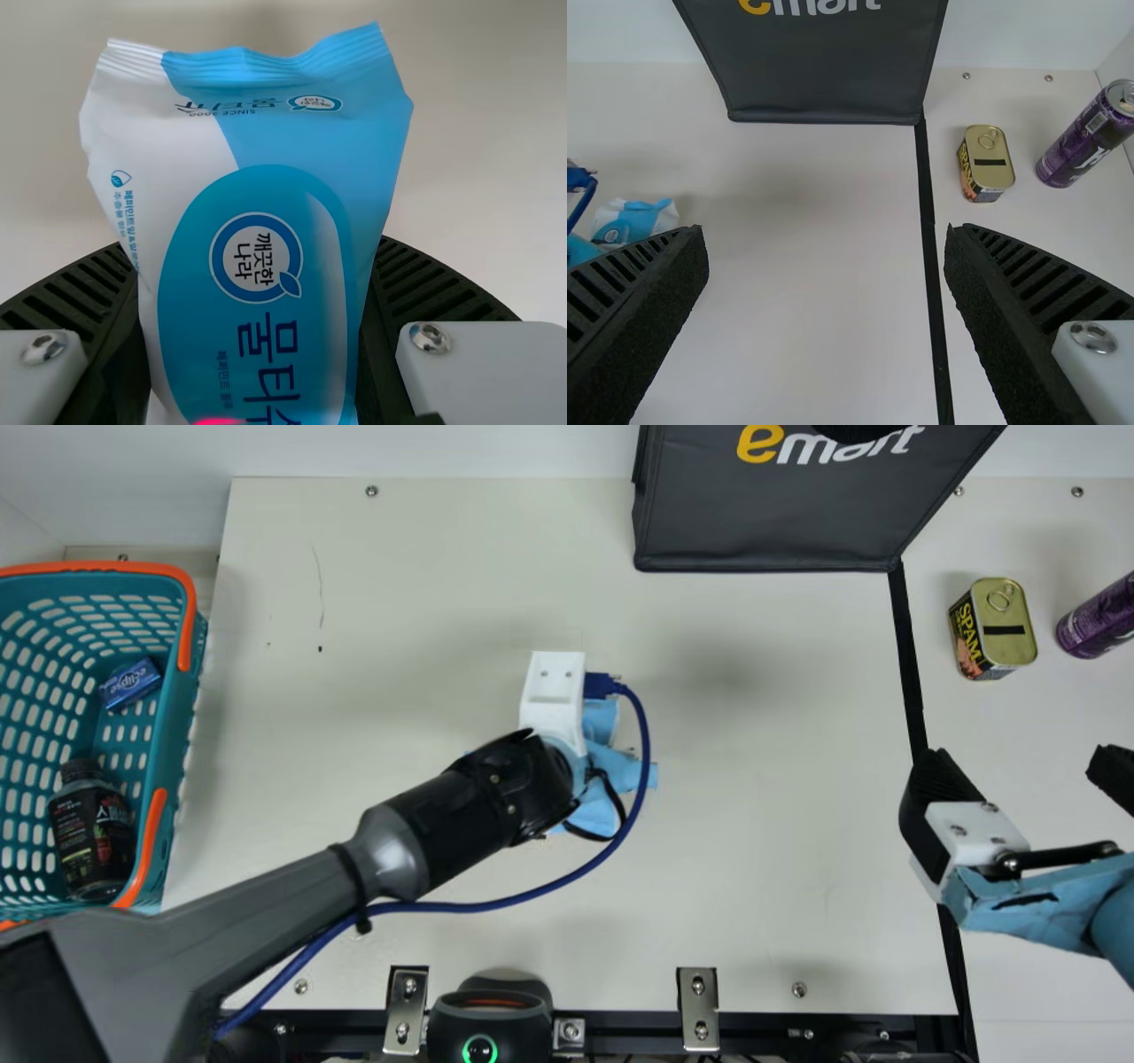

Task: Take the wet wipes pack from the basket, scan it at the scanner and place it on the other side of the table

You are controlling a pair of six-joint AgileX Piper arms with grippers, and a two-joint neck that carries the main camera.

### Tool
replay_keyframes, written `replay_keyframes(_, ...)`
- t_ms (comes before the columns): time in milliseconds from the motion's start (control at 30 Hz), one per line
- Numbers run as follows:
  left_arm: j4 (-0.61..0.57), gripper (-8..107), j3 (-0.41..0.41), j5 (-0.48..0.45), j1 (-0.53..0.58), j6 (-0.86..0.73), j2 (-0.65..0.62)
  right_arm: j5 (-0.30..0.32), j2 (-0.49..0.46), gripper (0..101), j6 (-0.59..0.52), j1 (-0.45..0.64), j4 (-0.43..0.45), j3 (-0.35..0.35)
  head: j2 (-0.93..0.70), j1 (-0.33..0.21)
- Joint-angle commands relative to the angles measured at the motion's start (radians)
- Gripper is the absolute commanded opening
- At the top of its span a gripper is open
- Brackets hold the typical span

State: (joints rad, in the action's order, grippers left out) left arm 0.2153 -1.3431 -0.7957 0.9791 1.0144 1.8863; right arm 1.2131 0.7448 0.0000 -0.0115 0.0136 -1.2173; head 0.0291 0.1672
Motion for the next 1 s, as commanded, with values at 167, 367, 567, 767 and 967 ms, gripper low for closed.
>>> replay_keyframes(167, -0.029, -8, -0.136, -0.018, 0.011, 0.005, 0.090, 0.000, 0.000, 95, 0.000, 0.000, 0.000, 0.000, -0.002, -0.029)
replay_keyframes(367, -0.050, 12, -0.206, -0.021, 0.017, 0.014, 0.153, 0.000, 0.000, 95, 0.000, 0.000, 0.000, 0.000, -0.002, -0.029)
replay_keyframes(567, -0.080, 32, -0.246, -0.023, 0.017, 0.020, 0.193, 0.000, 0.000, 95, 0.000, 0.000, 0.000, 0.000, -0.002, -0.029)
replay_keyframes(767, -0.123, 52, -0.261, -0.018, 0.011, 0.019, 0.215, 0.000, 0.000, 95, 0.000, 0.000, 0.000, 0.000, -0.002, -0.029)
replay_keyframes(967, -0.171, 72, -0.244, 0.012, 0.000, 0.011, 0.209, 0.000, 0.000, 95, 0.000, 0.000, 0.000, 0.000, -0.002, -0.029)
